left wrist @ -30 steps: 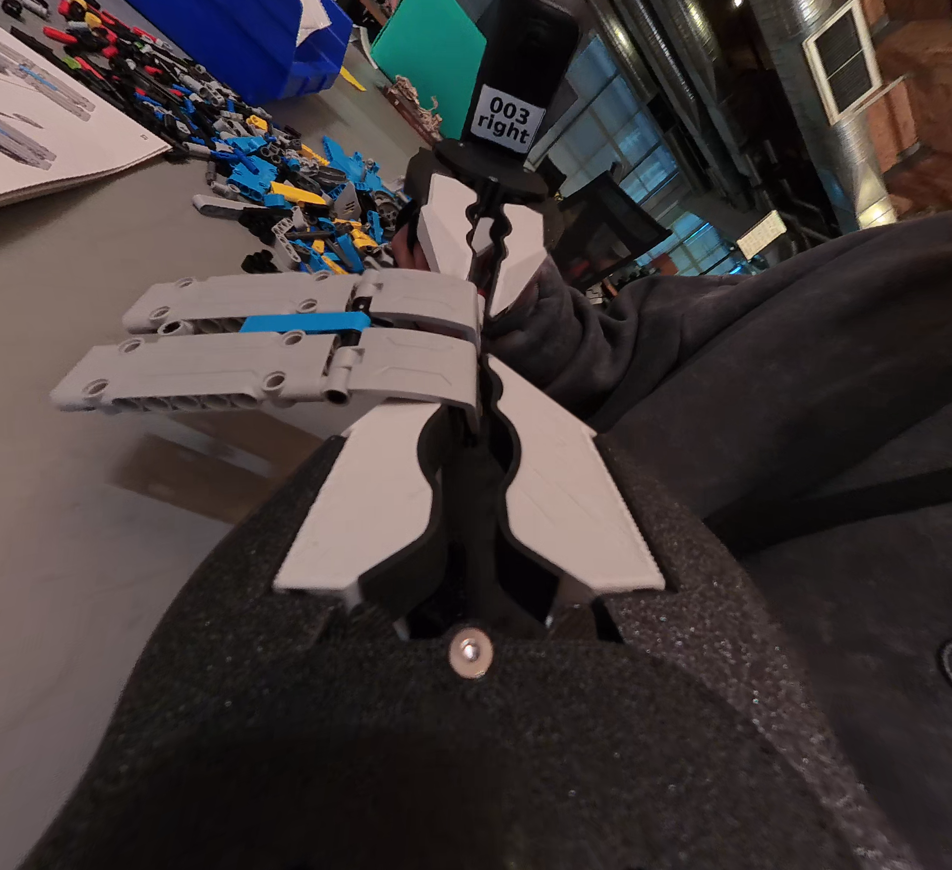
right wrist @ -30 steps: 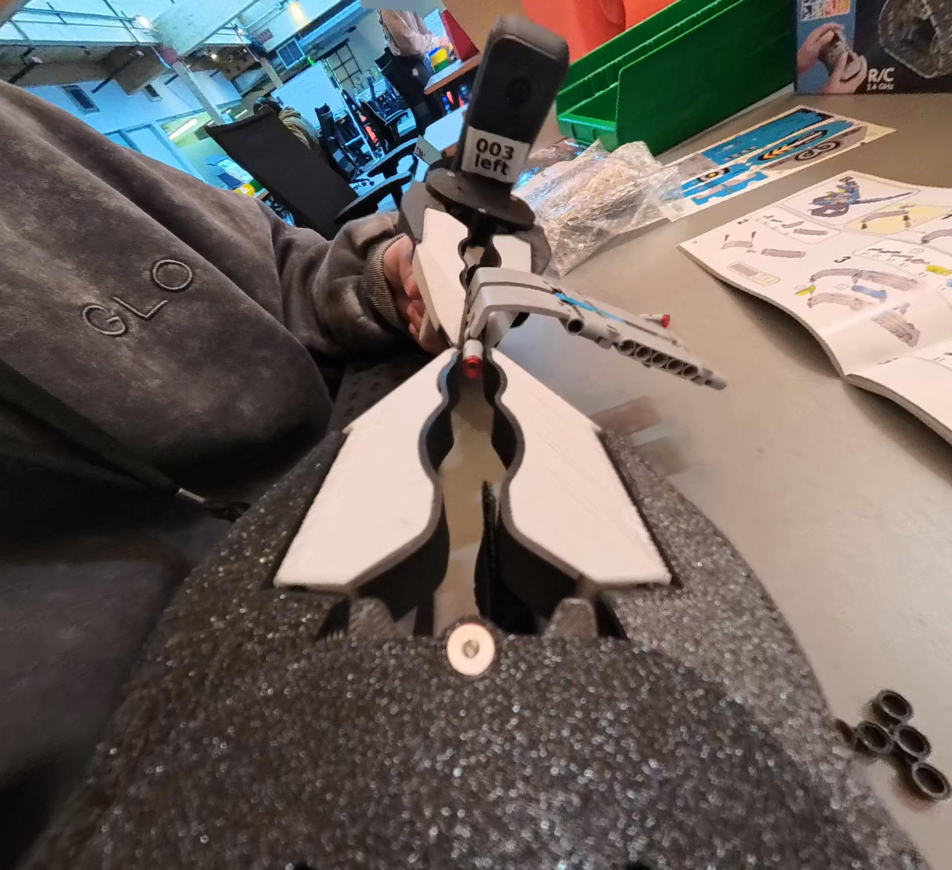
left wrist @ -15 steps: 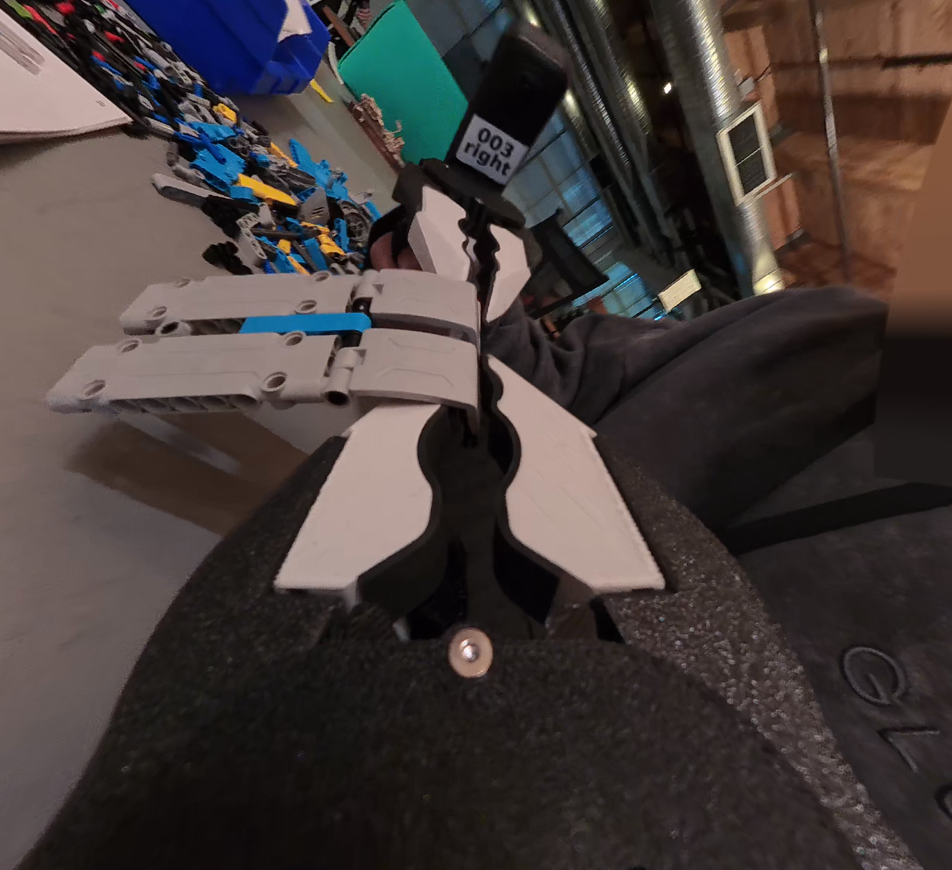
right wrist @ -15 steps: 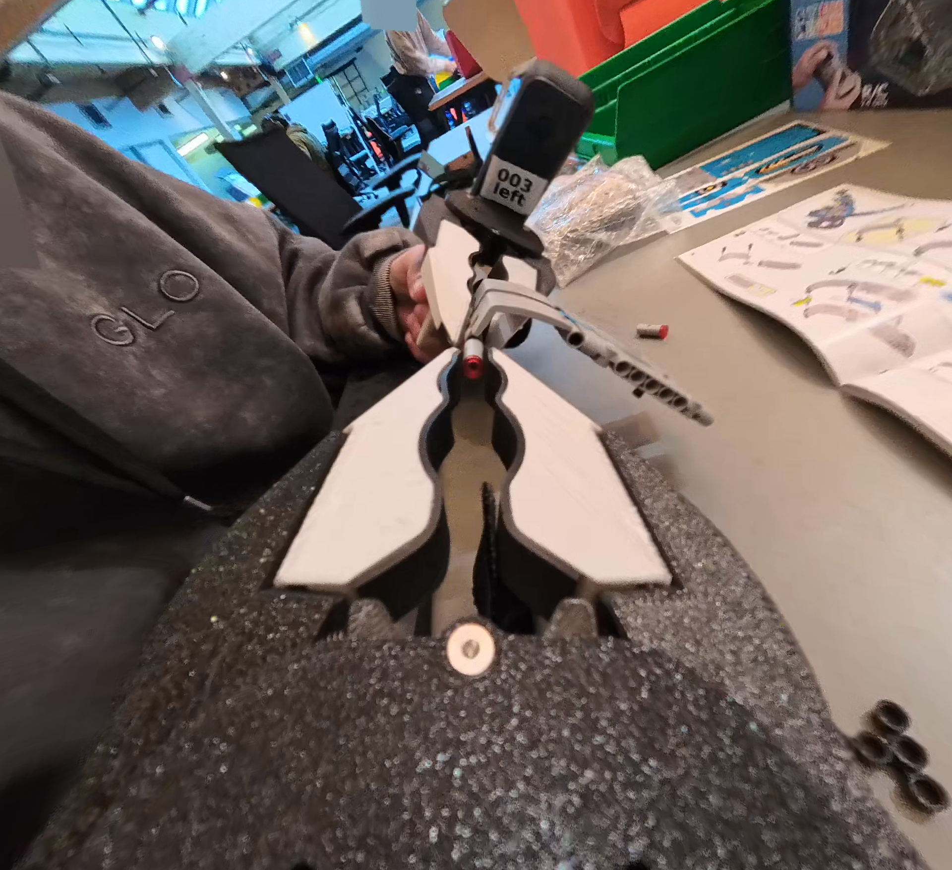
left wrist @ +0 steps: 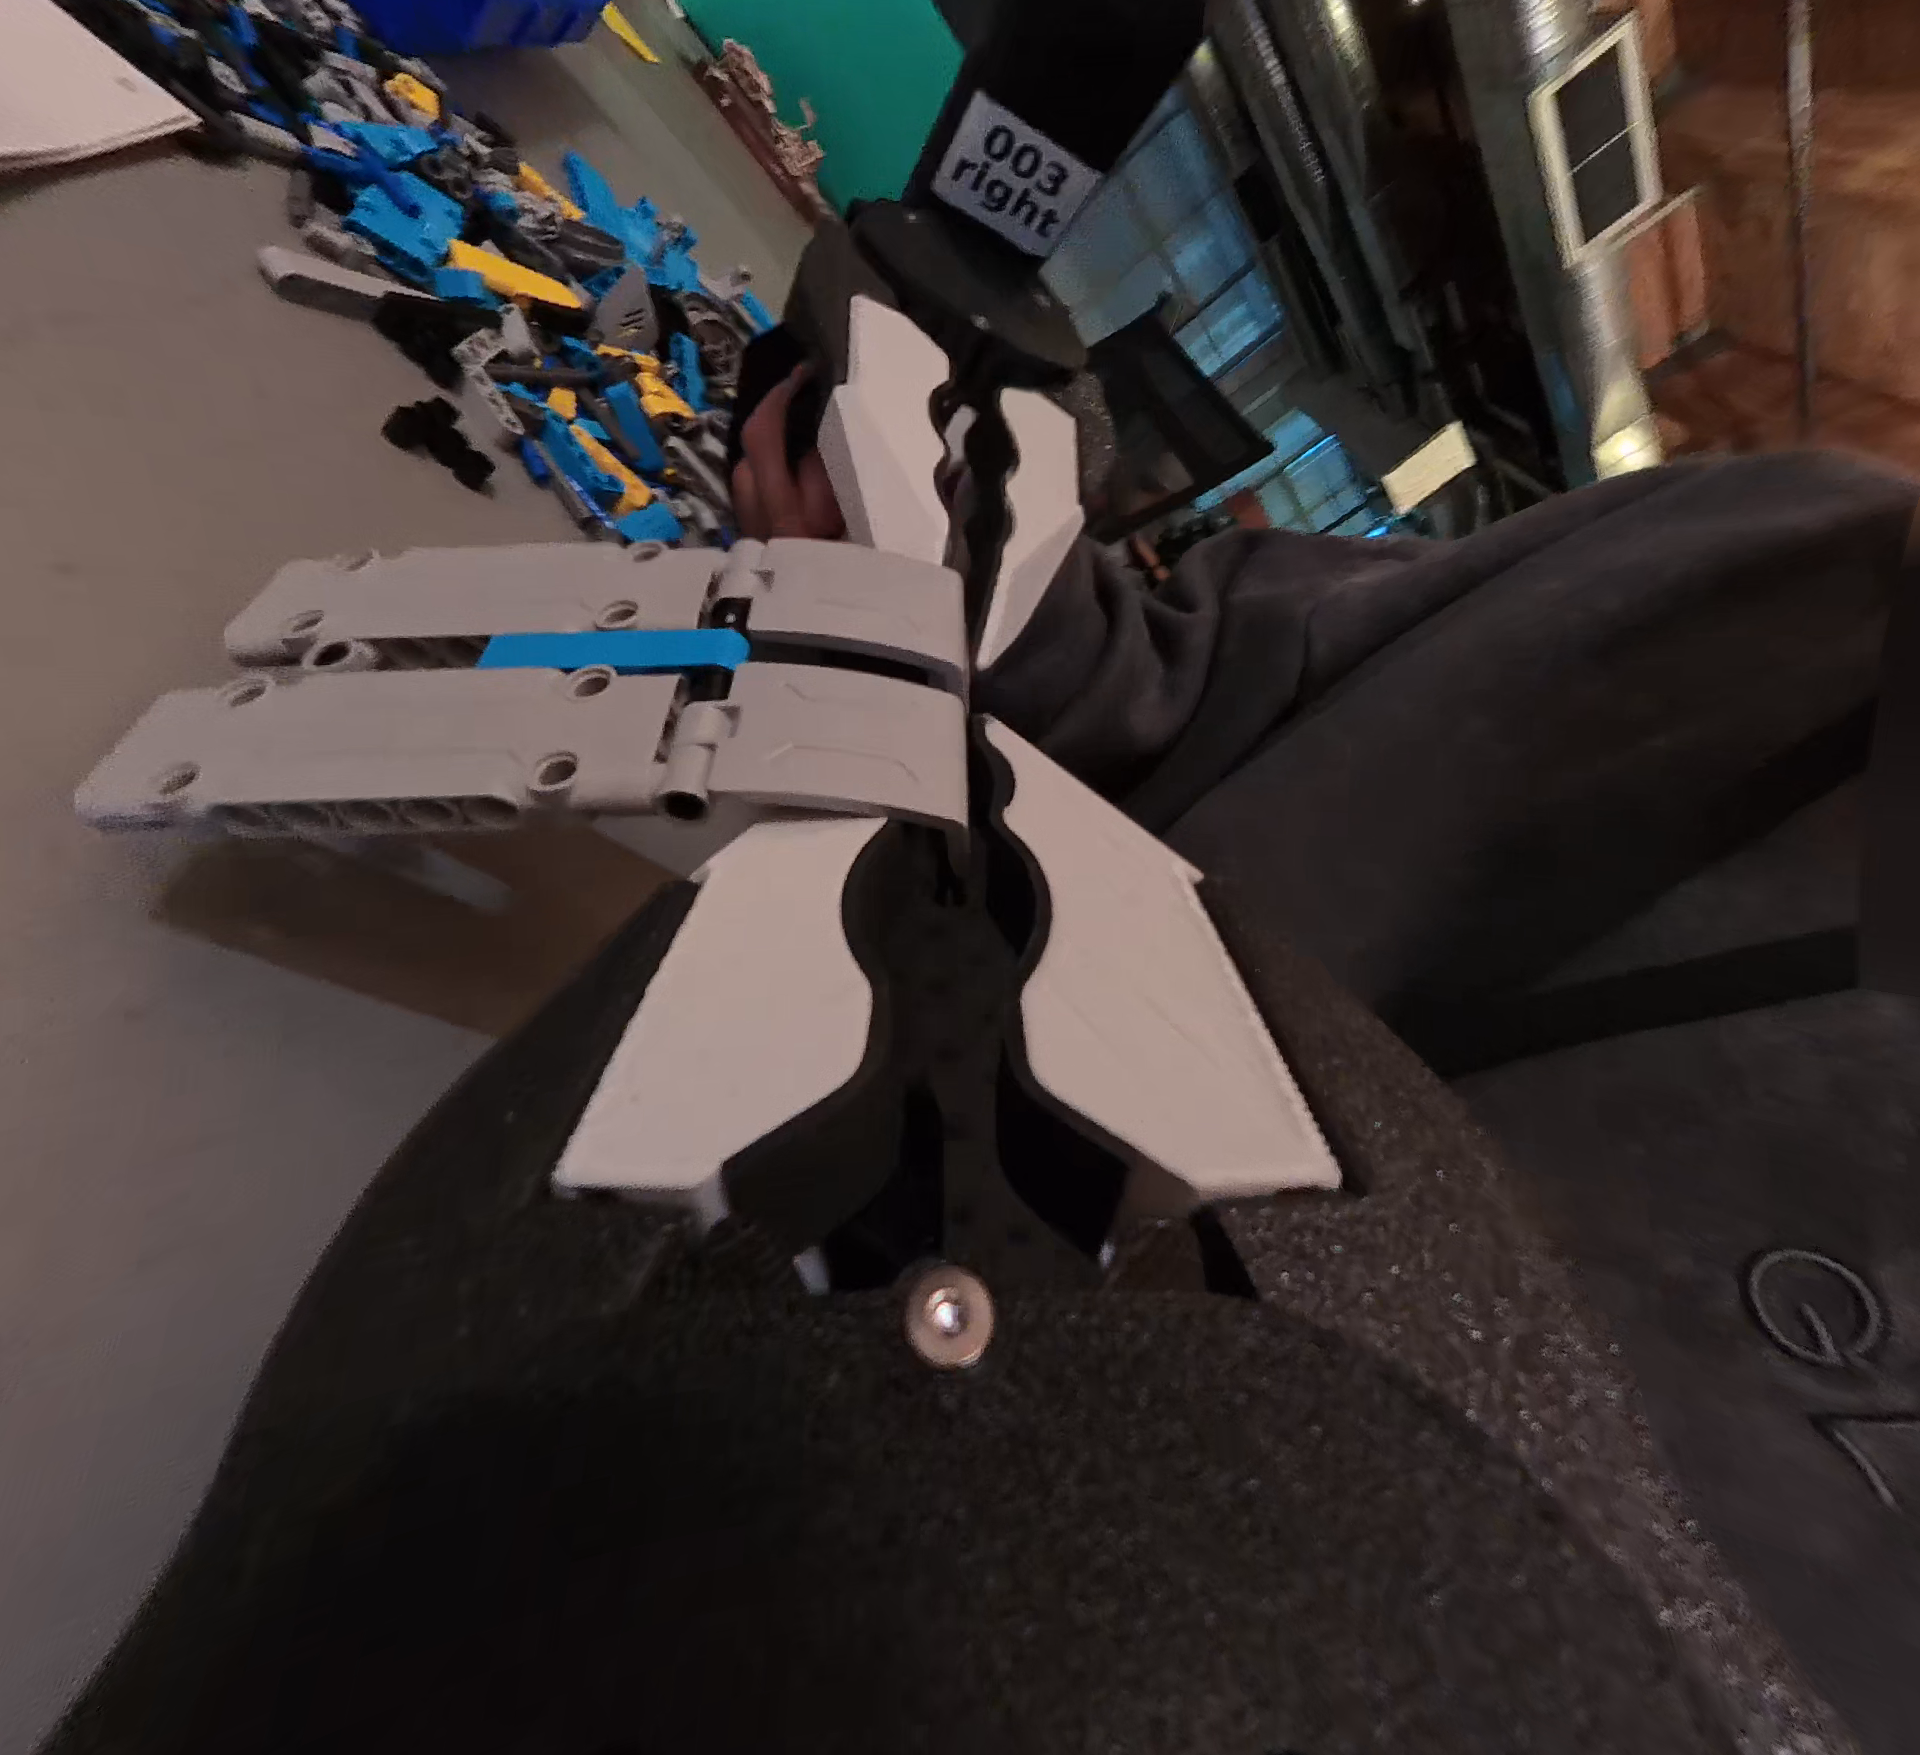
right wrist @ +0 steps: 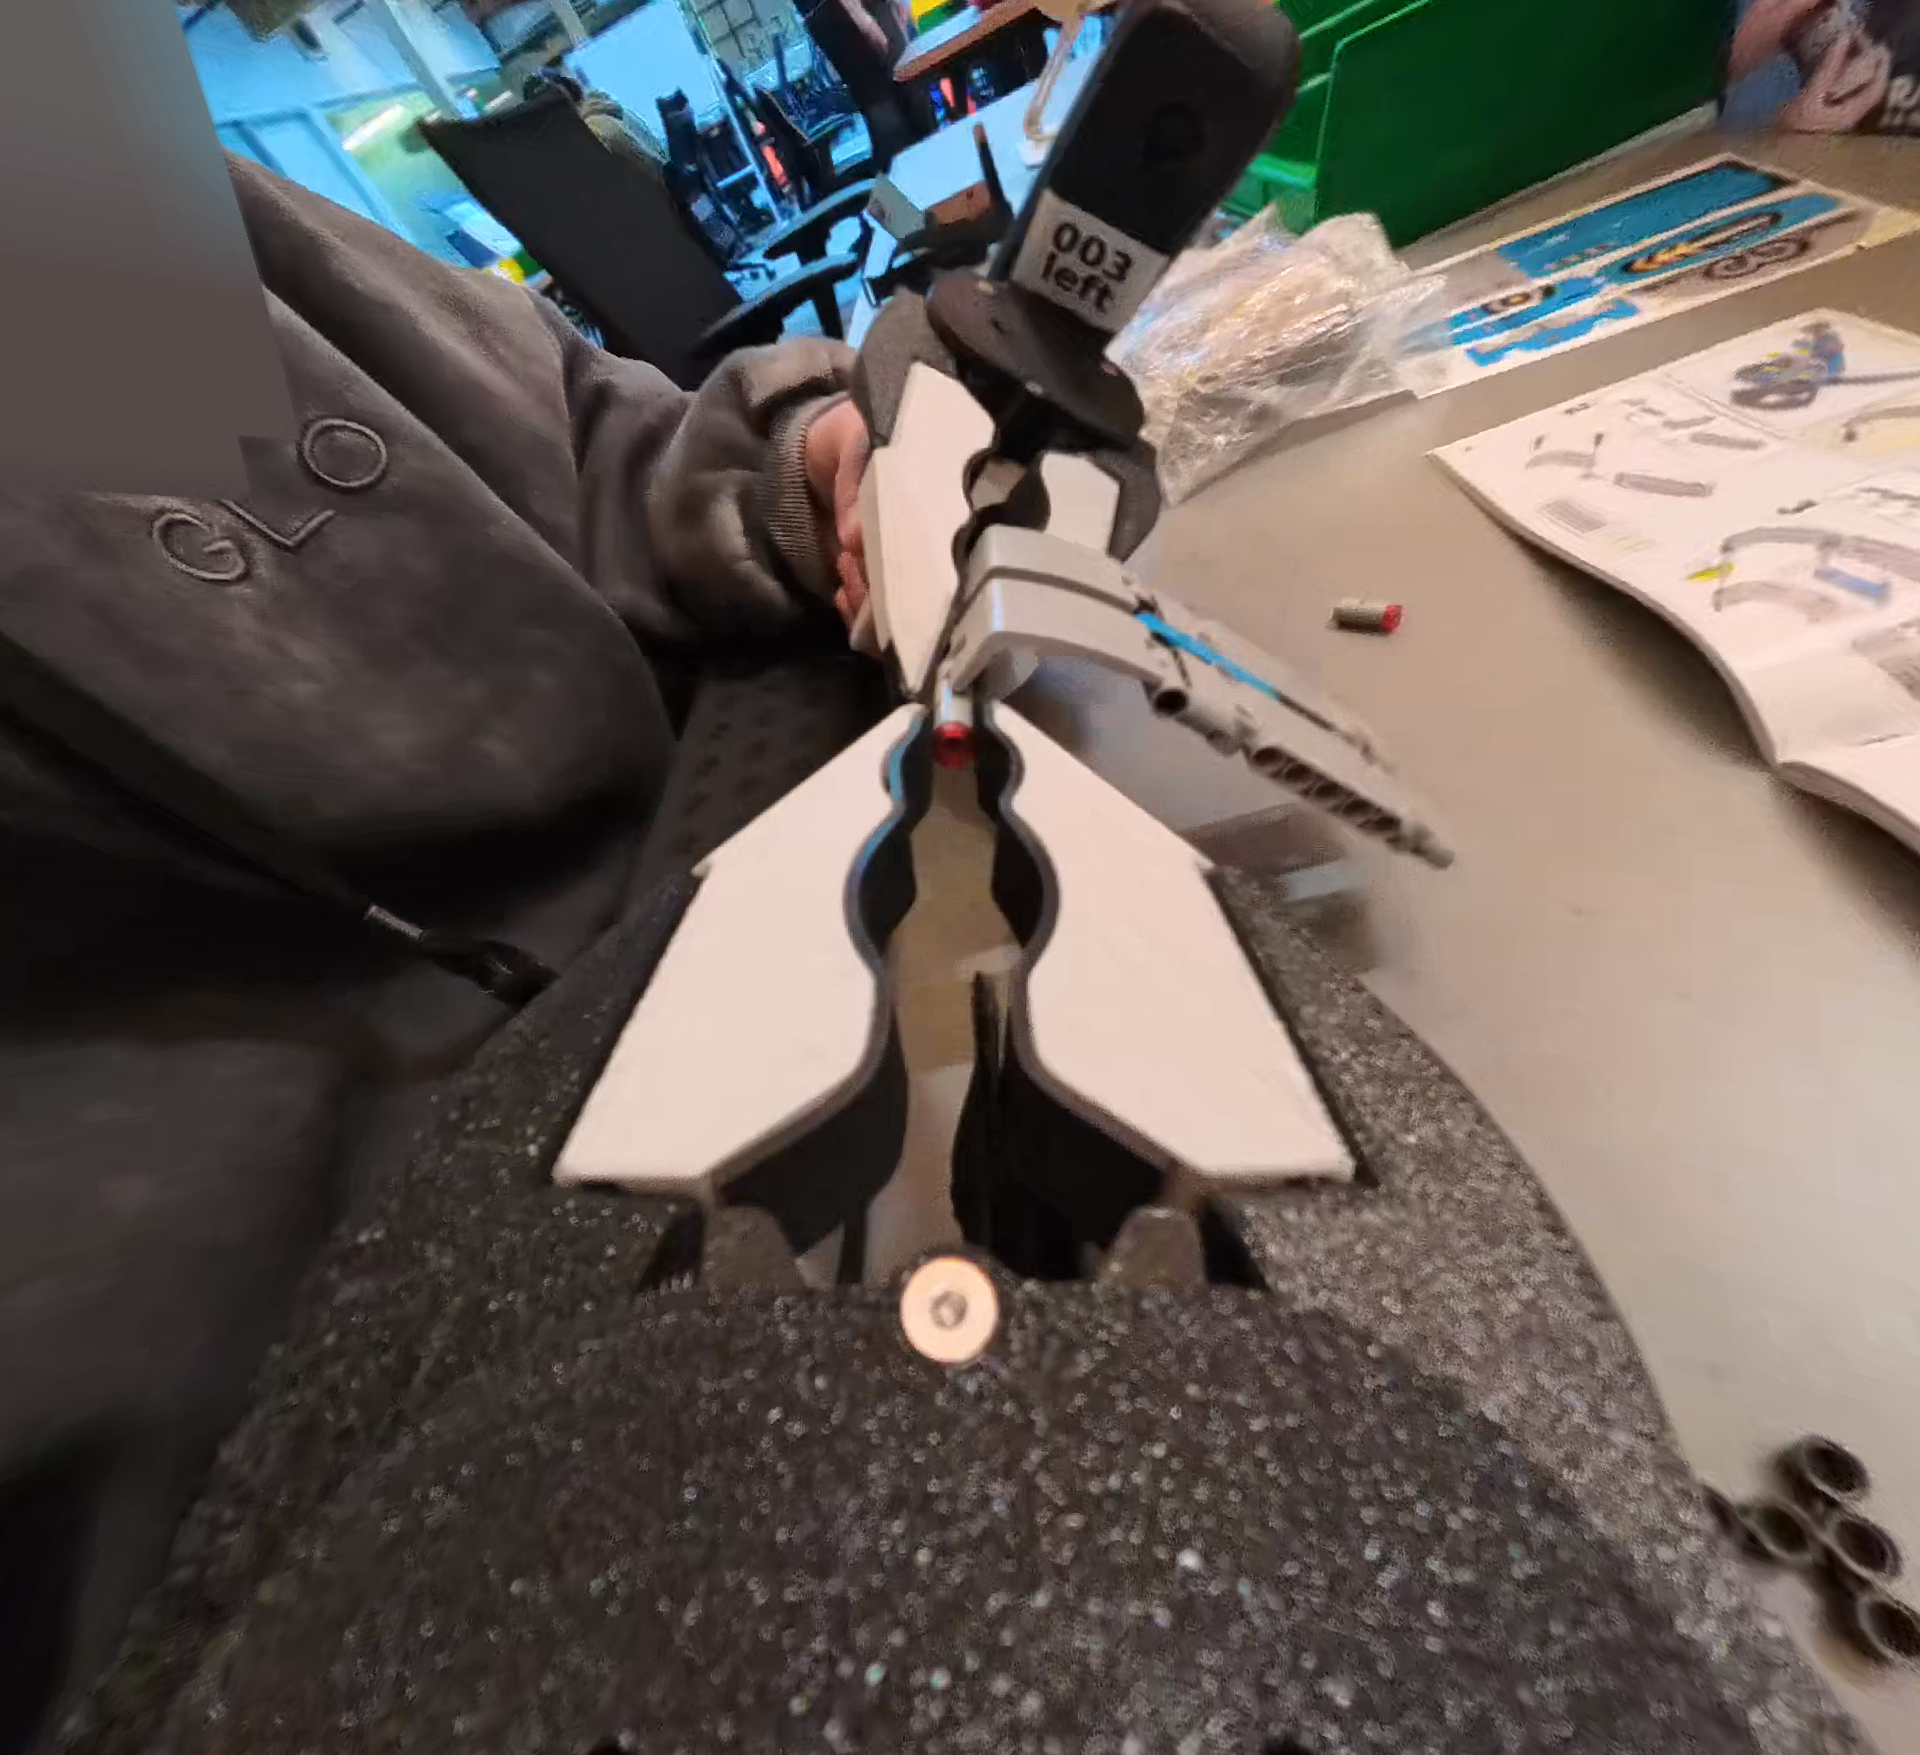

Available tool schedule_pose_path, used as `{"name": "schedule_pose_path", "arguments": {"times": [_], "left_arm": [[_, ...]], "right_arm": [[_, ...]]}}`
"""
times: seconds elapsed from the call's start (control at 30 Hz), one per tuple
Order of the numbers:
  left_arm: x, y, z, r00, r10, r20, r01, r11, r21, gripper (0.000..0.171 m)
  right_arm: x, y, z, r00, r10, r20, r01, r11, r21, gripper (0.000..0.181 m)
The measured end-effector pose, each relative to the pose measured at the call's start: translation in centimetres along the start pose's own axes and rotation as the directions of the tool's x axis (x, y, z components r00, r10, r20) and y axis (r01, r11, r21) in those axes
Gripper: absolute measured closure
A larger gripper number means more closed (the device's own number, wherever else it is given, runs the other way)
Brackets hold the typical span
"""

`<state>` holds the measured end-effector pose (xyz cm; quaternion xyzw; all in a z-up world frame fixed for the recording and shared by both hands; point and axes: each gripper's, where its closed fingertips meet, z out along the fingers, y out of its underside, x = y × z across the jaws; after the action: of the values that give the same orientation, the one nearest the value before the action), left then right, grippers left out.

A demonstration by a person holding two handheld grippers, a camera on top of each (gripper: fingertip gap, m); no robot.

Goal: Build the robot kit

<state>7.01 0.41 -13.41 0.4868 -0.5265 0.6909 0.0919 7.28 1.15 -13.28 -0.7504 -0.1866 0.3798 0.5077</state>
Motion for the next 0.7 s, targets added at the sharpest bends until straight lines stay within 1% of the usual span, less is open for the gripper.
{"name": "schedule_pose_path", "arguments": {"times": [0.03, 0.13, 0.2, 0.33, 0.4, 0.43, 0.5, 0.57, 0.63, 0.7], "left_arm": [[-0.2, -0.1, 0.0, 1.000, 0.013, 0.019, -0.013, 1.000, 0.001, 0.169], [0.2, -0.4, -0.1, 1.000, 0.020, 0.004, -0.020, 1.000, 0.021, 0.168], [-0.1, -0.4, -0.1, 1.000, 0.020, 0.018, -0.021, 1.000, 0.019, 0.168], [-0.1, -0.9, -0.1, 1.000, 0.017, 0.013, -0.018, 0.999, 0.047, 0.167], [-0.2, -0.9, -0.1, 0.999, 0.034, 0.025, -0.035, 0.999, 0.037, 0.167], [-0.3, -0.8, -0.1, 0.998, 0.051, 0.041, -0.052, 0.998, 0.031, 0.167], [-0.2, -0.8, -0.1, 0.997, 0.067, 0.049, -0.068, 0.997, 0.029, 0.167], [-0.5, -0.5, 0.1, 0.993, 0.089, 0.077, -0.090, 0.996, 0.006, 0.167], [-0.6, -0.4, 0.4, 0.986, 0.131, 0.104, -0.130, 0.991, -0.011, 0.168], [-0.6, -0.2, 0.7, 0.981, 0.156, 0.115, -0.153, 0.988, -0.034, 0.166]], "right_arm": [[0.2, 0.0, 0.0, 1.000, -0.007, -0.018, 0.007, 1.000, -0.005, 0.175], [0.0, -0.5, 0.0, 0.999, 0.035, 0.012, -0.035, 0.999, 0.028, 0.175], [0.3, -0.3, 0.0, 0.999, 0.033, -0.006, -0.033, 0.999, 0.020, 0.175], [0.6, -0.8, -0.2, 0.999, 0.046, -0.009, -0.045, 0.997, 0.056, 0.175], [0.7, -0.8, -0.3, 0.998, 0.060, 0.002, -0.060, 0.996, 0.066, 0.175], [0.7, -0.8, -0.5, 0.996, 0.088, 0.017, -0.089, 0.993, 0.072, 0.170], [0.7, -0.9, -0.8, 0.979, 0.186, 0.082, -0.193, 0.978, 0.082, 0.151], [0.8, -1.0, -0.6, 0.958, 0.260, 0.119, -0.271, 0.959, 0.084, 0.146], [0.8, -0.8, 0.2, 0.960, 0.260, 0.106, -0.268, 0.961, 0.064, 0.152], [1.1, -0.8, 0.7, 0.959, 0.271, 0.084, -0.276, 0.959, 0.066, 0.166]]}}
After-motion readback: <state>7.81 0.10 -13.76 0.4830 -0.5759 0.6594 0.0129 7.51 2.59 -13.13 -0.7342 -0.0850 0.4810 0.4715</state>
